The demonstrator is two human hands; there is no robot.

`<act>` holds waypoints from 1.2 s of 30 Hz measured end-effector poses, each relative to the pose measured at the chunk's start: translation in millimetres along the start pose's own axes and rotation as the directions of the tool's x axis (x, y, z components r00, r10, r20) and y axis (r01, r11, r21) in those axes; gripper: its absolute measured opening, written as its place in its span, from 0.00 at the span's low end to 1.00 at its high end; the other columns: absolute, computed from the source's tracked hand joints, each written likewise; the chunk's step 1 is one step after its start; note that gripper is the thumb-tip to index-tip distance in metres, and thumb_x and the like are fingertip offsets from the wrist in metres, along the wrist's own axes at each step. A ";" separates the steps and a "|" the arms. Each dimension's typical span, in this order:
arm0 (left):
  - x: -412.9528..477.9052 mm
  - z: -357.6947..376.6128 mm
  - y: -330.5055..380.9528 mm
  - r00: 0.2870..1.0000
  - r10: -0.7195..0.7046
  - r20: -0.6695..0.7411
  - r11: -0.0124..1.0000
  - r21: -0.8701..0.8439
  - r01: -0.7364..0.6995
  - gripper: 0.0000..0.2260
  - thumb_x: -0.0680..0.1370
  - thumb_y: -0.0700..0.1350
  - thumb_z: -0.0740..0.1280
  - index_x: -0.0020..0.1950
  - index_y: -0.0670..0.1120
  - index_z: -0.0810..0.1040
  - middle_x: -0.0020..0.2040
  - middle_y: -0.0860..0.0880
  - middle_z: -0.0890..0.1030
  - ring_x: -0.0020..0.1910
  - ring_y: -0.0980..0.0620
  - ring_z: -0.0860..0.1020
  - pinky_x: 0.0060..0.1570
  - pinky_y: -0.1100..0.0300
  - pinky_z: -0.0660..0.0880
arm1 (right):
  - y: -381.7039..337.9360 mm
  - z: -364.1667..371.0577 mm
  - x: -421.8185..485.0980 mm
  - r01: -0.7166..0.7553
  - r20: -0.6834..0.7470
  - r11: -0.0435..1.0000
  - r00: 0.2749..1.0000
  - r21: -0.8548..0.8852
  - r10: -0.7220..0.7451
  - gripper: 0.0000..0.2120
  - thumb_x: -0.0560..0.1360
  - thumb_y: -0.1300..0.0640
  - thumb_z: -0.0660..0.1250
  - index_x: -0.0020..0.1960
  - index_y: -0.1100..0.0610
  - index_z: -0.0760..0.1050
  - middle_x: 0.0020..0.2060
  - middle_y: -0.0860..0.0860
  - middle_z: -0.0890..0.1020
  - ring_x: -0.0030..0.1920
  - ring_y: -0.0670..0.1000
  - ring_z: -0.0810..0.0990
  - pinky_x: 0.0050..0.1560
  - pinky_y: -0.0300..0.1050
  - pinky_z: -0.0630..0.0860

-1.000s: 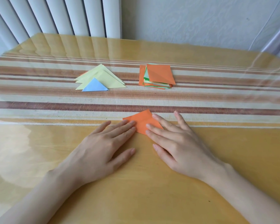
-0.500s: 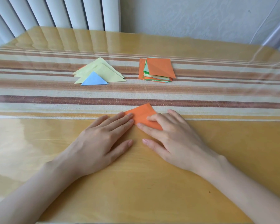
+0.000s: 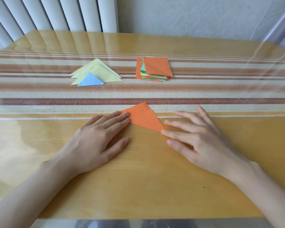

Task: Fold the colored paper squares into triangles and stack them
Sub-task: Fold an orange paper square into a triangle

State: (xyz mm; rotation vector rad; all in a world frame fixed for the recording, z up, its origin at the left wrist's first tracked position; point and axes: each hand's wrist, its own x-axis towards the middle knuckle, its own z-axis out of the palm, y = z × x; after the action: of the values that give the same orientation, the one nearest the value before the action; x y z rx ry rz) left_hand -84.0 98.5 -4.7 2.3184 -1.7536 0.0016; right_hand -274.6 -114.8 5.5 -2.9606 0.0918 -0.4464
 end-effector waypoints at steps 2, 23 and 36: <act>-0.1 -2.5 2.0 1.000 -0.013 0.001 0.999 0.037 0.013 0.29 0.80 0.63 0.47 0.73 0.48 0.69 0.74 0.55 0.66 0.74 0.54 0.63 0.70 0.57 0.56 | 1.5 0.4 -1.1 0.006 -0.016 0.999 1.000 0.032 -0.006 0.21 0.80 0.41 0.53 0.58 0.48 0.81 0.60 0.46 0.80 0.68 0.50 0.69 0.74 0.57 0.49; 1.9 -3.7 27.5 0.993 -0.117 0.029 0.990 -0.070 0.119 0.33 0.77 0.69 0.39 0.77 0.56 0.60 0.75 0.65 0.56 0.73 0.69 0.52 0.73 0.59 0.44 | -2.0 5.6 -2.1 -0.018 -0.068 0.998 0.997 0.054 0.022 0.20 0.80 0.44 0.54 0.56 0.50 0.82 0.58 0.47 0.82 0.62 0.51 0.74 0.73 0.56 0.54; 33.9 -2.2 14.1 0.879 -0.459 -0.130 0.861 -0.309 0.403 0.35 0.67 0.71 0.53 0.61 0.50 0.78 0.62 0.52 0.76 0.63 0.49 0.71 0.63 0.52 0.66 | 0.1 6.0 42.7 -0.123 -0.092 0.930 0.982 0.348 0.165 0.18 0.78 0.47 0.60 0.40 0.56 0.83 0.42 0.46 0.81 0.51 0.50 0.73 0.61 0.40 0.64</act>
State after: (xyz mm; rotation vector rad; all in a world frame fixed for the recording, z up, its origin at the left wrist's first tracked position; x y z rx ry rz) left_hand -87.5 63.1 4.8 2.3535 -1.0324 -0.0774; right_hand -232.1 -117.6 12.2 -2.5654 0.2205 -0.5562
